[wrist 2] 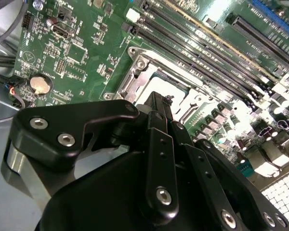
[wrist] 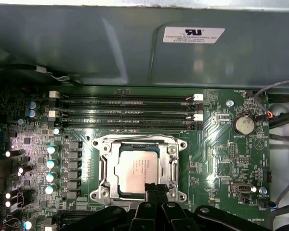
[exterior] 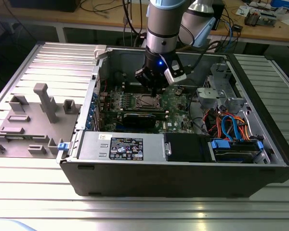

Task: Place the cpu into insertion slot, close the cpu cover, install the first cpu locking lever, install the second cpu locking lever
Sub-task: 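Install the second cpu locking lever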

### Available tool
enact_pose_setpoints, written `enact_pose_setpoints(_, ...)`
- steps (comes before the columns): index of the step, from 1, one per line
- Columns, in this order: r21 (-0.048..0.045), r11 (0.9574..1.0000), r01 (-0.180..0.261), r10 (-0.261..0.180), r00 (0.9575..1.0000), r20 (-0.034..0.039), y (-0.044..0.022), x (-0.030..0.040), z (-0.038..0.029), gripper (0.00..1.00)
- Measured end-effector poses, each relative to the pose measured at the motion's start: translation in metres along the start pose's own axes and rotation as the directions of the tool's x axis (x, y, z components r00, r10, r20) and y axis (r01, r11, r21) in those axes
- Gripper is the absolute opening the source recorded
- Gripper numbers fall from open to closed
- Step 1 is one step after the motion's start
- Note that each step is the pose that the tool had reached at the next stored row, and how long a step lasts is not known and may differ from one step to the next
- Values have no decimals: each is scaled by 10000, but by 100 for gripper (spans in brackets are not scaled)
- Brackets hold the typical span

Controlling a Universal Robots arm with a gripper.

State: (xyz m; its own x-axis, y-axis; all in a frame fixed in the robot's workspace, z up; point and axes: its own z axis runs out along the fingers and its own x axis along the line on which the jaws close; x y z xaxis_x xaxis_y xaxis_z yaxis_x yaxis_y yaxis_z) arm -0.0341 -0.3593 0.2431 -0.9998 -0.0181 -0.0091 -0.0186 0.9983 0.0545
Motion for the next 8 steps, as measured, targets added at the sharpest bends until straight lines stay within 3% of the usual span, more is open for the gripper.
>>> enact_pose_setpoints(6,-7,10000,-3,3,10000,-26,-113,2,-3,11)
enact_pose_setpoints(8,-196,9998,-10,8,9999,-100,-158,3,-6,11)
